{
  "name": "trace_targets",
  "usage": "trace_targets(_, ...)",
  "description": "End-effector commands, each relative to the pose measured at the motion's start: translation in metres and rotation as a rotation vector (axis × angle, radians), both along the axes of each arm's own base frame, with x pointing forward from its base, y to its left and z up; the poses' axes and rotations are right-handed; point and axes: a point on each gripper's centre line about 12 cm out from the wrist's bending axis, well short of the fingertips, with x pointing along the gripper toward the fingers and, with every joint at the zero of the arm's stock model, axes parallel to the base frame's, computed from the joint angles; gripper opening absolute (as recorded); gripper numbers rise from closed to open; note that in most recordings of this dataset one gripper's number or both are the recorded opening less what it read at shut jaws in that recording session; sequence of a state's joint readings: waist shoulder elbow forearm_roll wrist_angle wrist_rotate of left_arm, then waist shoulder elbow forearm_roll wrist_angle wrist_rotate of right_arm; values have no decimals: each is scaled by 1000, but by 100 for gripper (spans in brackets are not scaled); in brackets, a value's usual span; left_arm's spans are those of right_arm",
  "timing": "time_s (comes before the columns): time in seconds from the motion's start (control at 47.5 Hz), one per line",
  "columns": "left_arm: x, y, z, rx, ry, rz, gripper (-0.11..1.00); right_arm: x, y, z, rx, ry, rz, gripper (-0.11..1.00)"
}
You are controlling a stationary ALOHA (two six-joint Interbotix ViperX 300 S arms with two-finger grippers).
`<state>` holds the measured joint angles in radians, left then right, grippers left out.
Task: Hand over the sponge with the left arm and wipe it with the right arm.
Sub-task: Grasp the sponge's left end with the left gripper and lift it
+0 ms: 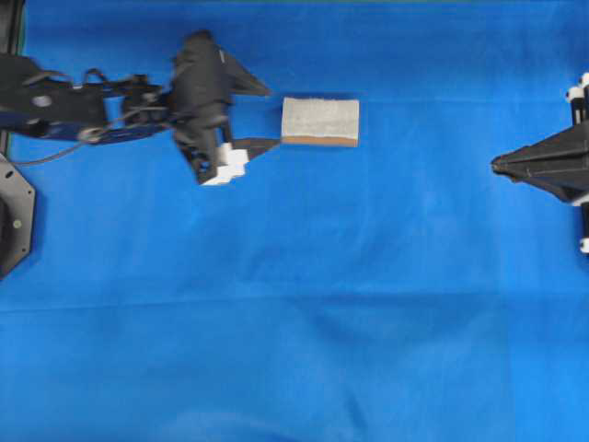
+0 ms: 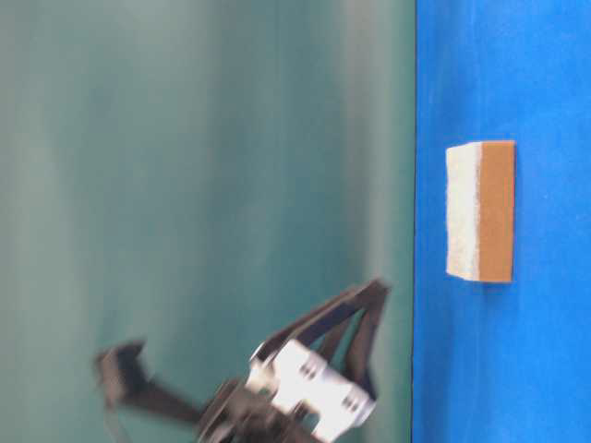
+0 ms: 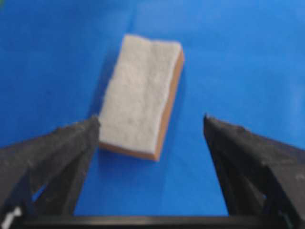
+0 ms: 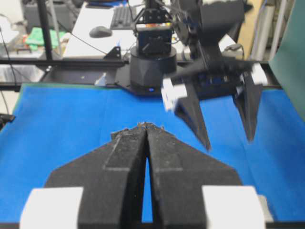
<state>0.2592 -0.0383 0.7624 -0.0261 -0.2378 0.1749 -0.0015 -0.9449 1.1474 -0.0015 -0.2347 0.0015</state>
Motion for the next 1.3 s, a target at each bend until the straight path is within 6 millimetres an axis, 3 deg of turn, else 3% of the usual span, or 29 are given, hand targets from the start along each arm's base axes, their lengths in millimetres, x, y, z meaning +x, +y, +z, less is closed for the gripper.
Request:
trace_targets(0.0, 16, 9, 0, 22, 11, -3, 94, 2, -1, 5, 5, -5, -4, 1)
trace_targets(0.295, 44, 30, -45, 56, 117, -9, 94, 3, -1, 2, 5, 12, -5, 1)
trace_targets(0.61, 52, 45, -78, 61, 182, -3, 94, 4, -1, -2, 3, 32, -5, 1)
trace_targets(0.884, 50, 42, -74, 42, 205, -3, 92, 5, -1, -2, 5, 34, -5, 1)
trace_targets(0.947, 49, 40, -71, 38, 215, -8, 83, 5, -1, -2, 5, 35, -5, 1)
trace_targets(1.115, 49, 31, -55, 43, 202, -27, 45, 5, -1, -3, 5, 38, -5, 1)
trace_targets(1.283, 51, 18, -21, -8, 147, -14, 39, 7, -3, -3, 5, 41, -16, 1)
